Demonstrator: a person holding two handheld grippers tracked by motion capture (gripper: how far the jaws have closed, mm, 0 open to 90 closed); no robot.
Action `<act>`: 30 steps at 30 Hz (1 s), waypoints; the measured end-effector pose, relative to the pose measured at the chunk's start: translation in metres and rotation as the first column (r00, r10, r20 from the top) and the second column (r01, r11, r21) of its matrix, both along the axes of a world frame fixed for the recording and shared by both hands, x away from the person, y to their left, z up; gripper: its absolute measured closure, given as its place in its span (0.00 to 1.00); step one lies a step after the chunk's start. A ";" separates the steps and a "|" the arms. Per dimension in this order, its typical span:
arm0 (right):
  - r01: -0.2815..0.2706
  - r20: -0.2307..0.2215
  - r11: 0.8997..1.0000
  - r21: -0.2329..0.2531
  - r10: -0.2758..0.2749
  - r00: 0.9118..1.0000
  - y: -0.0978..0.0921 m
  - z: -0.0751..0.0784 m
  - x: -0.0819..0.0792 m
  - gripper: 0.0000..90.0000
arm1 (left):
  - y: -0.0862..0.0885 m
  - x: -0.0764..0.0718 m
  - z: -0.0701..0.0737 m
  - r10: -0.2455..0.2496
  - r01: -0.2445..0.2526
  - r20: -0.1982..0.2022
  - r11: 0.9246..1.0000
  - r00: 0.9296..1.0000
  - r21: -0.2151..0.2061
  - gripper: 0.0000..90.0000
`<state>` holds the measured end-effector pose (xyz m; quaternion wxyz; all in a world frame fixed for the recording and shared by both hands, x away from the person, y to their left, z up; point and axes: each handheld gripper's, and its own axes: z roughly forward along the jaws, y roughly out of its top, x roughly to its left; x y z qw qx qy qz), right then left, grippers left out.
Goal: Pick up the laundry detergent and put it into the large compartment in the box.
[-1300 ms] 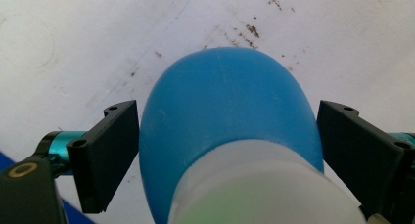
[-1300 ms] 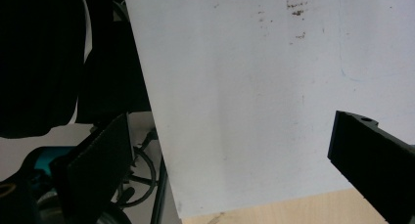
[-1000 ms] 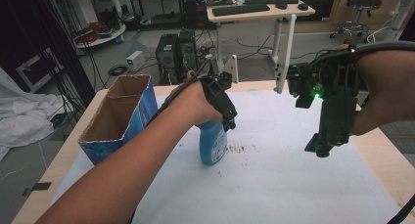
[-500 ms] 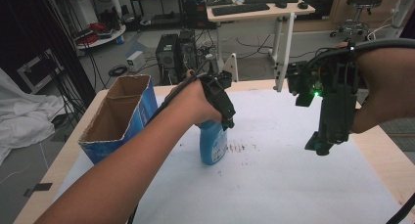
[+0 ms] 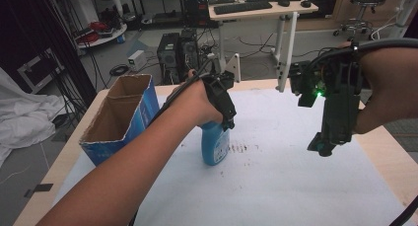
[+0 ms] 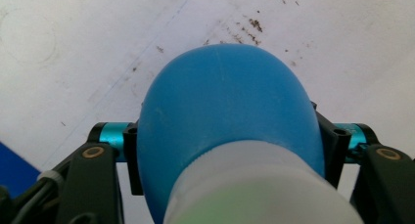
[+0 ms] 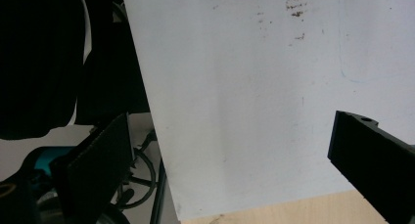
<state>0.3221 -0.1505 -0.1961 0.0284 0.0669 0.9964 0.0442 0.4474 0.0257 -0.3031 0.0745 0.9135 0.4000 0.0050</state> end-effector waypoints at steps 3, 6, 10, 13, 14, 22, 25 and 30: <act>-0.002 0.001 1.000 0.004 0.002 1.000 0.000 -0.001 0.001 0.02 | -0.001 0.000 0.000 0.006 -0.006 0.000 1.000 1.000 0.002 0.43; -0.003 0.001 1.000 0.003 0.003 1.000 0.000 -0.001 0.001 0.02 | -0.001 -0.002 0.001 -0.030 0.030 -0.004 1.000 1.000 0.008 0.43; 0.001 0.000 1.000 0.004 -0.001 1.000 0.000 -0.001 0.001 0.02 | -0.002 -0.005 0.007 -0.058 0.058 -0.018 0.998 0.998 0.011 0.44; -0.002 -0.001 1.000 0.005 0.002 1.000 0.000 -0.001 0.002 0.02 | 0.000 -0.007 0.016 -0.063 0.063 -0.036 0.998 0.997 -0.004 0.44; 0.001 -0.001 1.000 0.005 -0.001 1.000 0.000 -0.001 0.002 0.02 | 0.002 -0.007 0.020 -0.061 0.061 -0.039 0.998 0.997 -0.008 0.44; -0.002 0.000 1.000 0.006 0.002 1.000 0.002 -0.001 0.003 0.02 | 0.018 -0.010 0.063 -0.076 0.076 -0.025 0.997 0.997 0.004 0.44; -0.006 -0.001 1.000 0.005 0.006 1.000 0.003 -0.001 0.004 0.02 | 0.029 -0.010 0.082 -0.069 0.069 -0.019 0.998 0.997 -0.004 0.44; -0.010 -0.006 1.000 0.006 0.010 1.000 0.006 -0.001 0.004 0.02 | 0.051 -0.008 0.112 -0.040 0.040 -0.016 0.999 0.999 -0.022 0.44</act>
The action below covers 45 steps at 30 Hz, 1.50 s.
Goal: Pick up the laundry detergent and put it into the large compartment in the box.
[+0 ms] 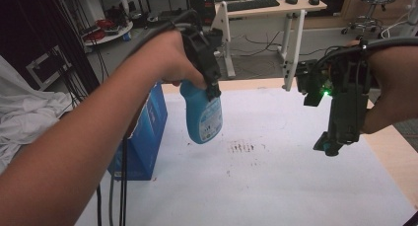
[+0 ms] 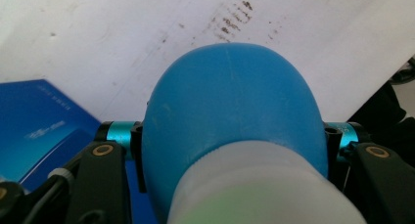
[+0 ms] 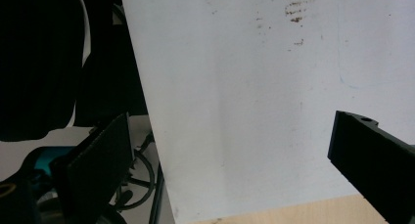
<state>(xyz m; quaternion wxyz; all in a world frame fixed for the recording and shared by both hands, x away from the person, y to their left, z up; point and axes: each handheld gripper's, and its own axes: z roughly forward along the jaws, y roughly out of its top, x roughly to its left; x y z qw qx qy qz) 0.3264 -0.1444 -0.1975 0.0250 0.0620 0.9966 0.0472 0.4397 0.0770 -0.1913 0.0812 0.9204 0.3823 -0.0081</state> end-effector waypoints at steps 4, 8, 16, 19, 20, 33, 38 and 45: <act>-0.005 0.001 1.000 -0.002 0.005 1.000 0.002 0.000 0.000 0.02 | 0.018 0.002 0.020 0.026 -0.026 0.008 1.000 1.000 0.008 0.44; -0.007 0.003 1.000 -0.003 0.007 1.000 0.004 0.001 0.000 0.02 | 0.037 0.003 0.037 0.052 -0.052 0.025 0.999 0.998 0.013 0.44; -0.013 0.004 1.000 -0.009 0.013 1.000 0.006 0.001 0.002 0.02 | 0.074 0.002 0.065 0.113 -0.113 0.019 0.993 0.993 0.013 0.44; -0.017 0.005 1.000 -0.012 0.017 1.000 0.007 0.001 0.002 0.02 | 0.089 0.000 0.072 0.148 -0.148 0.020 0.989 0.989 0.003 0.44; -0.013 0.004 1.000 -0.015 0.013 1.000 0.007 0.001 0.002 0.02 | 0.094 0.000 0.075 0.158 -0.158 0.021 0.988 0.987 0.000 0.44; -0.025 0.002 0.999 -0.021 0.025 1.000 0.014 0.001 0.004 0.02 | 0.152 0.002 0.080 0.280 -0.281 0.012 0.960 0.960 0.023 0.44; -0.020 0.001 1.000 -0.023 0.020 1.000 0.017 0.001 0.004 0.02 | 0.166 0.004 0.072 0.309 -0.309 0.017 0.951 0.951 0.029 0.44; -0.022 -0.003 0.999 -0.029 0.022 1.000 0.022 -0.001 0.006 0.02 | 0.174 0.010 0.049 0.287 -0.287 -0.011 0.957 0.958 0.049 0.44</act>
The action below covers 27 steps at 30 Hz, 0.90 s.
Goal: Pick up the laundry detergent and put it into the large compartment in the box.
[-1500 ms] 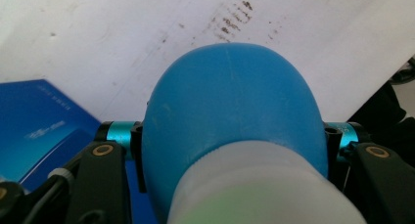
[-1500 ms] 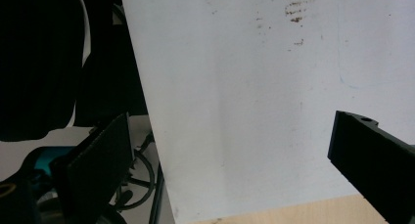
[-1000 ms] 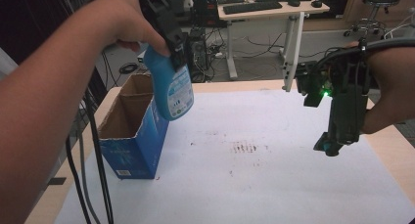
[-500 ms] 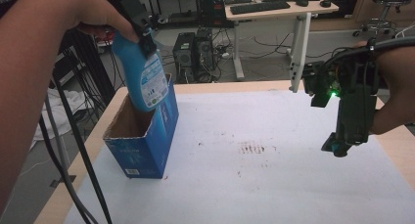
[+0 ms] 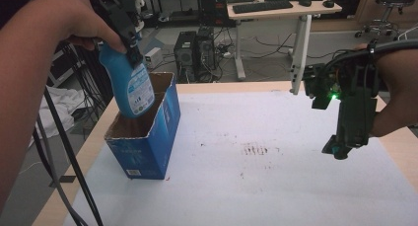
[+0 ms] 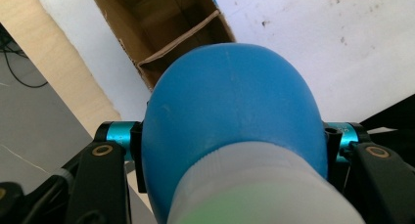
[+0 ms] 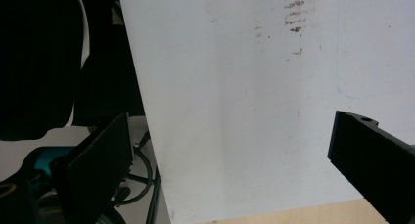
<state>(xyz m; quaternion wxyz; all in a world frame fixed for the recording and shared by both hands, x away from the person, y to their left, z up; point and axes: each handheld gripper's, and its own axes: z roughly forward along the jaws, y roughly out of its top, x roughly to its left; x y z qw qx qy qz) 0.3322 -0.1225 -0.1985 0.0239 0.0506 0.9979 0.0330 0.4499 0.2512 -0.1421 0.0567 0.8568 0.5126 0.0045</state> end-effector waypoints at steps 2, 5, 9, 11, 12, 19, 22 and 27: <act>-0.002 -0.001 1.000 0.001 0.002 1.000 0.001 0.000 0.000 0.02 | 0.002 0.001 -0.007 -0.004 0.004 -0.007 1.000 1.000 -0.002 0.44; -0.001 -0.003 1.000 -0.003 0.001 1.000 0.002 -0.001 0.001 0.02 | 0.004 0.003 -0.017 -0.010 0.010 -0.015 1.000 1.000 0.002 0.44; 0.001 0.000 1.000 -0.004 -0.001 1.000 0.002 -0.002 0.002 0.02 | 0.006 0.006 -0.035 -0.022 0.022 -0.030 1.000 0.999 0.017 0.44; 0.004 -0.003 1.000 -0.004 -0.004 1.000 0.002 -0.002 0.002 0.02 | 0.006 0.007 -0.045 -0.030 0.031 -0.040 0.999 0.999 0.019 0.44; 0.002 -0.001 1.000 -0.004 -0.002 1.000 0.003 -0.002 0.003 0.02 | 0.006 0.007 -0.049 -0.039 0.040 -0.044 0.999 0.998 0.020 0.44; -0.002 -0.004 1.000 -0.005 0.002 1.000 0.004 -0.003 0.003 0.02 | 0.001 0.008 -0.080 -0.133 0.134 -0.079 0.991 0.988 0.010 0.44; 0.002 -0.007 1.000 -0.006 -0.002 1.000 0.004 -0.005 0.003 0.02 | -0.002 0.008 -0.091 -0.161 0.164 -0.091 0.986 0.983 0.015 0.44; 0.005 -0.006 1.000 -0.008 -0.005 1.000 0.003 -0.005 0.003 0.02 | -0.006 0.008 -0.109 -0.237 0.240 -0.096 0.971 0.967 0.021 0.44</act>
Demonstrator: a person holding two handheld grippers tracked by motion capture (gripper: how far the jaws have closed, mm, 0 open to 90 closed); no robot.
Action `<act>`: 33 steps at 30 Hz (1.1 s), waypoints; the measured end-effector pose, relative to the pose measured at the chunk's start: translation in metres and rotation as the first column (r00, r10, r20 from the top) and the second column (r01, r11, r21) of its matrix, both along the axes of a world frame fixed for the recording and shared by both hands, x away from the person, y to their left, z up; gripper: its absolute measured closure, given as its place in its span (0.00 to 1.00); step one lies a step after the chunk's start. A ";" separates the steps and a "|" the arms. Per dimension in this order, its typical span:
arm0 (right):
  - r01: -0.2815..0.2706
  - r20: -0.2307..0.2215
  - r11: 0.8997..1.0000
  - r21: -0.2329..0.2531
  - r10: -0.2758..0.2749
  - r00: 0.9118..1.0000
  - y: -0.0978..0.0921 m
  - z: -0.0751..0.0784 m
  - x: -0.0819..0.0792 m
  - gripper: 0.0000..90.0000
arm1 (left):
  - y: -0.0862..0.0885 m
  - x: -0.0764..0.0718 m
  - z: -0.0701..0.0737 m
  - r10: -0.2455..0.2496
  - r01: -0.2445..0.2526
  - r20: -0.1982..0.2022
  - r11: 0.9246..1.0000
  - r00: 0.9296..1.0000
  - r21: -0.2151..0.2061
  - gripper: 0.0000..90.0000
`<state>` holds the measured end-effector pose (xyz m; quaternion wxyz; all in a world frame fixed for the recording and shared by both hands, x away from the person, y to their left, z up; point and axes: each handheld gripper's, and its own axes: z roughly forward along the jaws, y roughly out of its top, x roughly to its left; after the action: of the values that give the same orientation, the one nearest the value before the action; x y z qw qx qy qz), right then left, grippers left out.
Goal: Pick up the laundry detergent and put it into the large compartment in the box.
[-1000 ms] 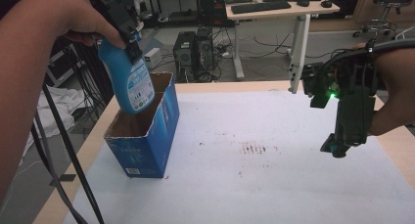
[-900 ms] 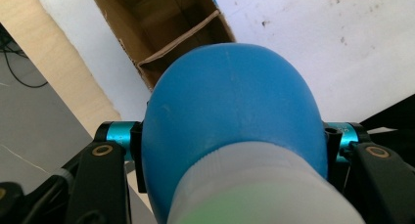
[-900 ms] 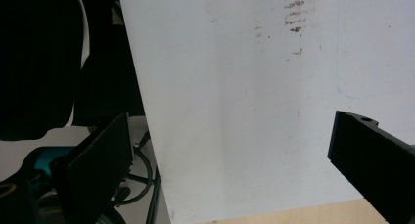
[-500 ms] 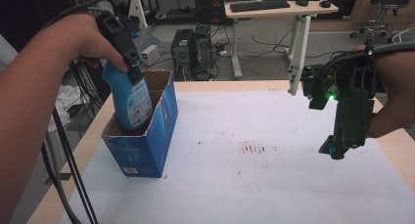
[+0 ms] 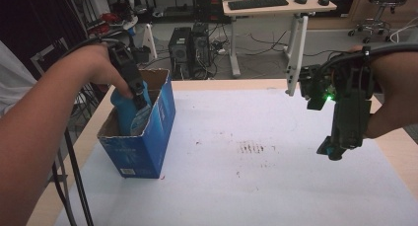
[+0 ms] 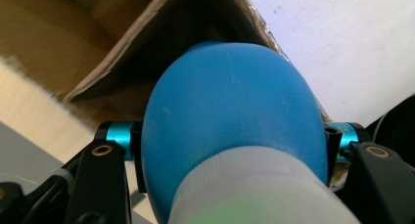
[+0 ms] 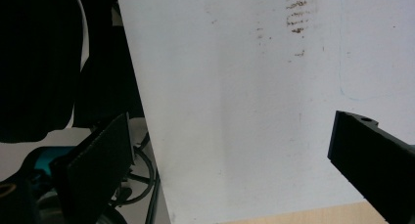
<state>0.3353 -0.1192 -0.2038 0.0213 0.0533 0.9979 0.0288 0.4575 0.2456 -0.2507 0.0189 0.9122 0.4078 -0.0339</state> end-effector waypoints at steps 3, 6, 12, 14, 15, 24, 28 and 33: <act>0.001 0.001 1.000 0.001 -0.001 1.000 0.001 0.000 -0.001 0.02 | 0.000 0.000 -0.009 -0.031 0.031 0.000 0.999 1.000 0.008 0.44; -0.009 0.003 1.000 0.003 0.009 1.000 0.001 0.000 0.000 0.02 | 0.000 -0.001 -0.016 -0.056 0.056 -0.003 0.998 0.998 0.015 0.44; -0.006 0.002 1.000 -0.001 0.006 1.000 0.003 -0.001 -0.001 0.02 | 0.003 -0.003 -0.030 -0.089 0.089 -0.005 0.996 0.996 0.006 0.43; -0.015 0.005 1.000 -0.001 0.015 1.000 0.003 -0.001 -0.001 0.02 | 0.005 -0.003 -0.034 -0.092 0.092 -0.006 0.996 0.996 0.000 0.43; -0.013 0.004 1.000 -0.001 0.013 1.000 0.004 -0.001 -0.002 0.02 | 0.005 -0.003 -0.036 -0.095 0.095 -0.005 0.995 0.995 -0.003 0.43; -0.029 0.018 1.000 0.002 0.029 0.999 0.008 0.003 -0.005 0.02 | 0.002 -0.008 -0.046 -0.198 0.198 -0.002 0.980 0.980 0.004 0.43; -0.030 0.019 1.000 0.003 0.030 0.999 0.009 0.003 -0.005 0.02 | 0.003 -0.008 -0.046 -0.197 0.197 0.002 0.980 0.980 0.002 0.43; -0.028 0.019 1.000 0.004 0.028 0.999 0.008 0.003 -0.005 0.02 | 0.003 -0.010 -0.046 -0.199 0.198 0.002 0.980 0.980 0.005 0.43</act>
<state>0.3304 -0.1111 -0.2004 0.0302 0.0389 0.9983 0.0317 0.4475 0.2487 -0.2965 0.0138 0.9485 0.3148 -0.0332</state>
